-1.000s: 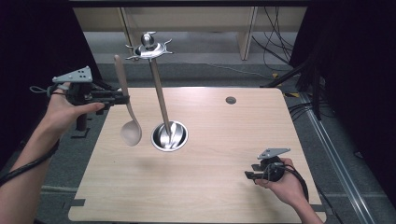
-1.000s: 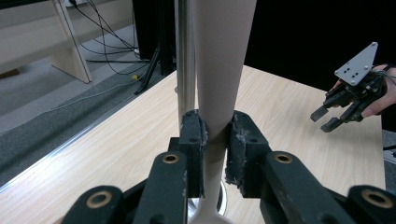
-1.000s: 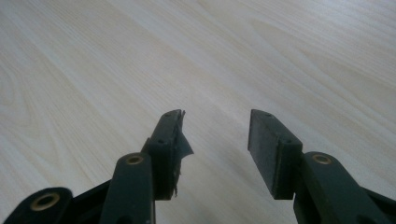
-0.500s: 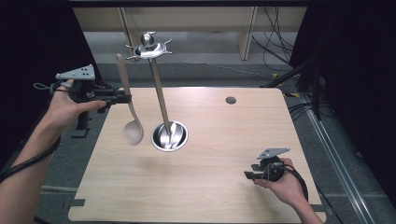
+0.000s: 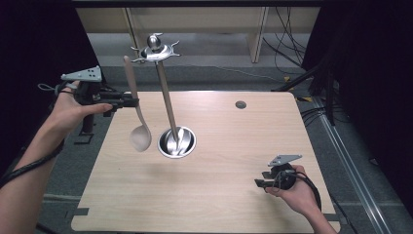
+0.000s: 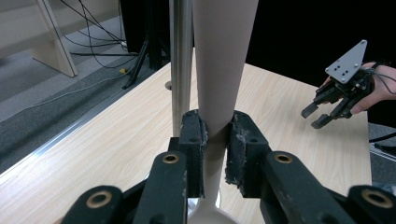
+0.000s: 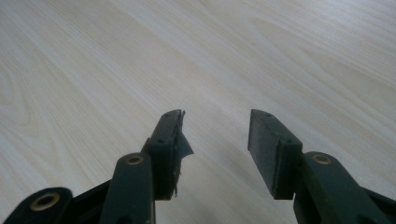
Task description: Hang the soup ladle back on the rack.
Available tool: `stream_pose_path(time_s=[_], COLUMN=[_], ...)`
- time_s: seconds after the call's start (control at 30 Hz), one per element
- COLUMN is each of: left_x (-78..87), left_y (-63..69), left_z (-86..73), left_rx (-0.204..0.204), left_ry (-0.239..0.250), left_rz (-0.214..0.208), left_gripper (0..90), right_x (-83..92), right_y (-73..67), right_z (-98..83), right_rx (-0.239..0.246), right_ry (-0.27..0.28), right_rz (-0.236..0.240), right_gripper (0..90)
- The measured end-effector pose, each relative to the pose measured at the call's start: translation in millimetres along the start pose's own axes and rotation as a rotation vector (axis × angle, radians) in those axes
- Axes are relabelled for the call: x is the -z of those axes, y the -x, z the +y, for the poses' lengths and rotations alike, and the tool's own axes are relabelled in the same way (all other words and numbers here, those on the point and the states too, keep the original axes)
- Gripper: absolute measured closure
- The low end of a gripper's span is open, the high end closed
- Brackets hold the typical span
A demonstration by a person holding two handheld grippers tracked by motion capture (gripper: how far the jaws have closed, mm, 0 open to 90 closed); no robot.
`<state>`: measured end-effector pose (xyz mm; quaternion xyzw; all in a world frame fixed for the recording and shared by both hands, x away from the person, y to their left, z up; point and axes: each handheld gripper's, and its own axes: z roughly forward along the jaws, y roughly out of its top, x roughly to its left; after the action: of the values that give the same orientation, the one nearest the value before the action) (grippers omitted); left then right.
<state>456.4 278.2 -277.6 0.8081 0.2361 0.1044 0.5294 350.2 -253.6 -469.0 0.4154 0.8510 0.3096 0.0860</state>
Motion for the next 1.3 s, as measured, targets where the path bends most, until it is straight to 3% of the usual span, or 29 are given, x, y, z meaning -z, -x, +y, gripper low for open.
stream_pose_path(time_s=[0.73,1.03,1.13,1.17,1.3], left_x=[-8.7,-8.1,-8.5,-8.7,-10.0], left_y=[-4.4,-6.2,-6.1,-5.9,-5.7], left_z=[3.6,4.4,5.8,7.2,8.7], left_rx=[-0.001,0.016,0.021,0.022,0.026], left_ry=[-0.033,-0.044,-0.054,-0.062,-0.067], left_rz=[-0.024,-0.041,-0.043,-0.040,-0.044], left_gripper=[75.5,75.4,75.4,75.4,75.4], right_x=[0.5,0.2,0.6,0.3,0.1], right_y=[0.3,0.6,-1.2,0.7,0.5], right_z=[-0.5,-0.6,-0.8,-0.5,-0.5], right_rx=[-0.003,0.004,-0.016,0.013,0.010], right_ry=[-0.006,-0.007,-0.012,-0.002,-0.004], right_rz=[-0.002,-0.008,-0.005,-0.013,-0.006], right_gripper=[55.4,55.4,55.4,55.4,55.4])
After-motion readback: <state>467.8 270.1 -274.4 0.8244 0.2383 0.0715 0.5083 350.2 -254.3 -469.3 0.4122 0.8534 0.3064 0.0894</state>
